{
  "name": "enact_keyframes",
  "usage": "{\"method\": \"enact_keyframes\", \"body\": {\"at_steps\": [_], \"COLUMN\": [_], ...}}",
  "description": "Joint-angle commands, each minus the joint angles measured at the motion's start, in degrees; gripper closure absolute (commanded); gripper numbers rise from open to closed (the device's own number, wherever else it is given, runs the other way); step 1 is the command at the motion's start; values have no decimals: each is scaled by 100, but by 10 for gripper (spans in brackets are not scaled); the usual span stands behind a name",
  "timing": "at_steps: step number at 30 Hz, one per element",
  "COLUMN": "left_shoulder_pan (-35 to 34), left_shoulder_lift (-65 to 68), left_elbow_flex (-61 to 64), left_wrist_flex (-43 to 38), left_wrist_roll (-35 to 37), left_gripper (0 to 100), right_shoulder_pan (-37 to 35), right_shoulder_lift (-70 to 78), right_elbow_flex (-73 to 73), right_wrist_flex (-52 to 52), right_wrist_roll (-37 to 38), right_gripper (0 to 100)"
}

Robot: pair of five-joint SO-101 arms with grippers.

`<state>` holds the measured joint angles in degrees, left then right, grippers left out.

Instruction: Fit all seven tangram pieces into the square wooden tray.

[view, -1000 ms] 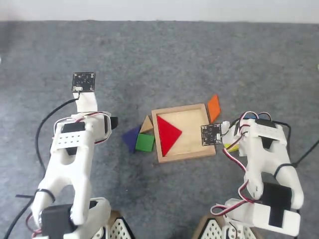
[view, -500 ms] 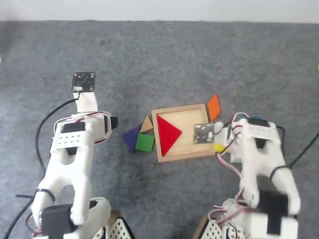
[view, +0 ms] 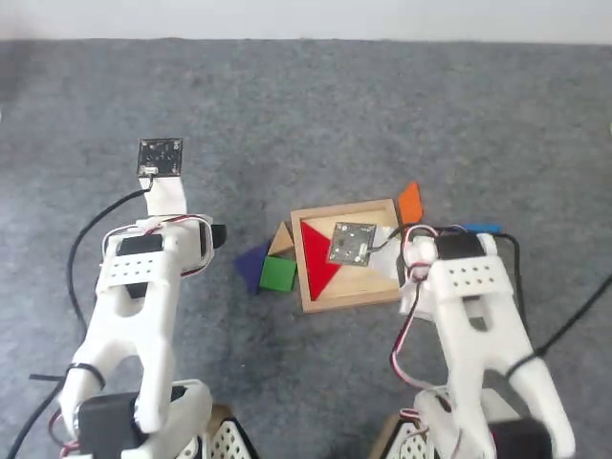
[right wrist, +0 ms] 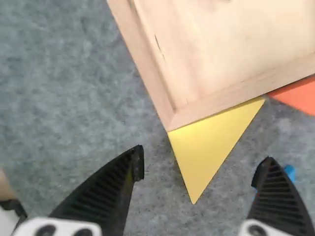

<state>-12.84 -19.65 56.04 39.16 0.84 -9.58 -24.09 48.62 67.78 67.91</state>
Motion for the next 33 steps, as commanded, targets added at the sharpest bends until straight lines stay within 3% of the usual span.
{"method": "enact_keyframes", "body": {"at_steps": [1, 4, 12, 18, 23, 33], "left_shoulder_pan": [-35, -35, -35, -35, -35, -35], "left_shoulder_lift": [-35, -35, -35, -35, -53, -53], "left_elbow_flex": [-22, -22, -22, -22, -22, -22], "left_wrist_flex": [-97, -97, -97, -97, -97, -97], "left_wrist_roll": [53, 53, 53, 44, 44, 44], "left_gripper": [743, 743, 743, 743, 743, 743], "right_shoulder_pan": [629, 919, 936, 945, 945, 1051], "right_shoulder_lift": [505, 840, 1314, 1464, 1481, 1455], "right_elbow_flex": [-167, -158, -158, -158, -158, -527], "right_wrist_flex": [-312, -356, -664, -620, -611, -620], "right_wrist_roll": [809, 1398, 1442, 1424, 1424, 527], "right_gripper": [648, 648, 659, 921, 917, 985]}}
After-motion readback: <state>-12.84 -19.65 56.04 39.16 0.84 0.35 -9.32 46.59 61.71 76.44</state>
